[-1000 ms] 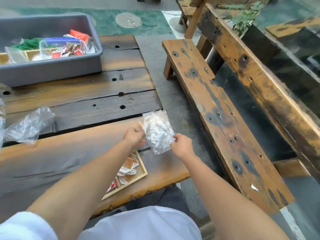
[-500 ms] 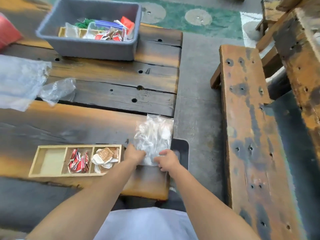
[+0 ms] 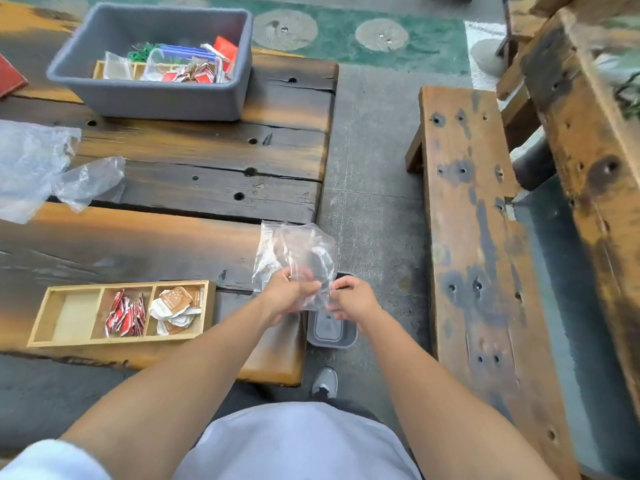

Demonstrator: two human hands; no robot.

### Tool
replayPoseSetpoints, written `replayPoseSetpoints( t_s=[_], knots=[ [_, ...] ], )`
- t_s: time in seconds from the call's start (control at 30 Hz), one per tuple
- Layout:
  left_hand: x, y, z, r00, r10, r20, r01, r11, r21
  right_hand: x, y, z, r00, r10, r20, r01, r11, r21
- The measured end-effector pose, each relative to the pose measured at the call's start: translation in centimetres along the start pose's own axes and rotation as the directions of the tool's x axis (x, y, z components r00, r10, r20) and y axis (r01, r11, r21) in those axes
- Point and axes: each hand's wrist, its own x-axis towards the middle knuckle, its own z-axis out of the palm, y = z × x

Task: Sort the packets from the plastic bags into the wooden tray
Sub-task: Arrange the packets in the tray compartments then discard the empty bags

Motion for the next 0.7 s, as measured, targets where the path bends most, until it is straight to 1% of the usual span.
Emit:
replayPoseSetpoints(
  t_s=[0.07, 0.13, 0.2, 0.3, 0.4, 0.47, 0.53, 0.6, 0.7],
  knots=[
    [0.5, -0.4, 2.5, 1.0, -0.012, 0.004, 0.012, 0.996, 0.087, 0.2, 1.1, -1.9, 0.998, 0.039, -0.044, -0.036, 0.998, 0.057],
    [0.8, -0.8, 4.9, 0.999, -0.036, -0.026, 0.04, 0.988, 0.151, 0.2, 2.6, -3.5, 0.992, 0.094, -0.083, -0.086, 0.991, 0.102],
    [1.5, -1.7, 6.8, 0.994, -0.091, -0.055, 0.099, 0.98, 0.175, 0.3, 4.4, -4.6, 0.982, 0.159, -0.101, -0.145, 0.981, 0.126],
    [3.2, -3.2, 8.7, 0.976, -0.197, -0.093, 0.21, 0.963, 0.166, 0.8, 6.7, -5.7, 0.953, 0.283, -0.109, -0.26, 0.948, 0.183],
    [5.9, -4.9, 9.6, 0.943, -0.251, -0.218, 0.293, 0.938, 0.185, 2.7, 8.8, -6.0, 0.923, 0.374, -0.09, -0.347, 0.911, 0.224],
    [8.7, -6.5, 9.7, 0.918, -0.234, -0.321, 0.321, 0.913, 0.252, 4.7, 10.4, -5.5, 0.907, 0.416, -0.068, -0.387, 0.886, 0.256],
    [11.7, -8.1, 9.7, 0.898, -0.204, -0.389, 0.346, 0.875, 0.34, 7.3, 12.0, -4.8, 0.887, 0.459, -0.047, -0.427, 0.854, 0.296],
    [14.8, -10.0, 9.5, 0.893, -0.169, -0.418, 0.358, 0.83, 0.429, 10.1, 13.5, -4.0, 0.869, 0.495, -0.011, -0.462, 0.818, 0.342],
    [18.8, -12.5, 9.0, 0.874, -0.151, -0.462, 0.388, 0.79, 0.476, 14.3, 15.6, -2.6, 0.843, 0.536, 0.033, -0.508, 0.776, 0.373]
  ],
)
